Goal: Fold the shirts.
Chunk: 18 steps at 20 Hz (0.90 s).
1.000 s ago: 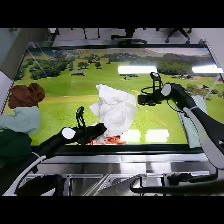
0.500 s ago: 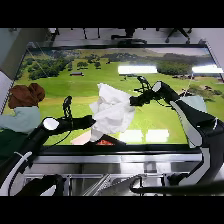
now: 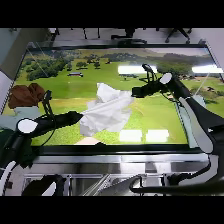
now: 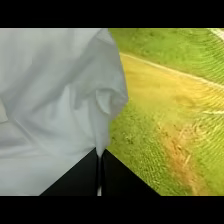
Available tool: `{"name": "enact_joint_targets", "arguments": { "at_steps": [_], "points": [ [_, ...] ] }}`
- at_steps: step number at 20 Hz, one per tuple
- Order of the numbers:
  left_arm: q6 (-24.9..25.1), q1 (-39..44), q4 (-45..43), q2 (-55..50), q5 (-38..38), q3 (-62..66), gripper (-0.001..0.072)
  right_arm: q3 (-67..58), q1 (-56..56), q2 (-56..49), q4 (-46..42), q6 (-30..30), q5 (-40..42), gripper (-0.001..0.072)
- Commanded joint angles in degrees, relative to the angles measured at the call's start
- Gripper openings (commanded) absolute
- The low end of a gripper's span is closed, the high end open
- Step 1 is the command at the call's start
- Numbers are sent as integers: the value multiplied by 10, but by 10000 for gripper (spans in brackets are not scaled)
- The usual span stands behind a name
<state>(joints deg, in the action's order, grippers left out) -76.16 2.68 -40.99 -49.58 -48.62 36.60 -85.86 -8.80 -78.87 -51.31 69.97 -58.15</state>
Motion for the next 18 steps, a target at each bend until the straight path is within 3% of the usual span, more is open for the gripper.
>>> {"name": "enact_joint_targets", "arguments": {
  "at_steps": [1, 4, 6, 9, 12, 15, 18],
  "points": [
    [29, -68, 0, 31, -74, 1, 14, -2, 12, 41, 5, -2, -55, 18],
    [62, -126, 33, 63, -134, 49, 13, -6, 12, 114, 90, -42, -42, 18],
    [87, -155, 94, 91, -168, 140, 12, -46, 12, 177, 168, -95, -30, 18],
    [87, -166, 143, 108, -200, 334, 13, -133, 11, 269, 229, -167, 7, 18],
    [74, -149, 136, 72, -225, 568, 12, -197, 11, 341, 207, -210, 52, 18],
    [32, -148, 135, -2, -249, 784, 12, -213, 11, 377, 135, -209, 92, 19],
    [-20, -148, 136, -77, -300, 870, 13, -213, 11, 362, 73, -196, 97, 19]
  ]
}}
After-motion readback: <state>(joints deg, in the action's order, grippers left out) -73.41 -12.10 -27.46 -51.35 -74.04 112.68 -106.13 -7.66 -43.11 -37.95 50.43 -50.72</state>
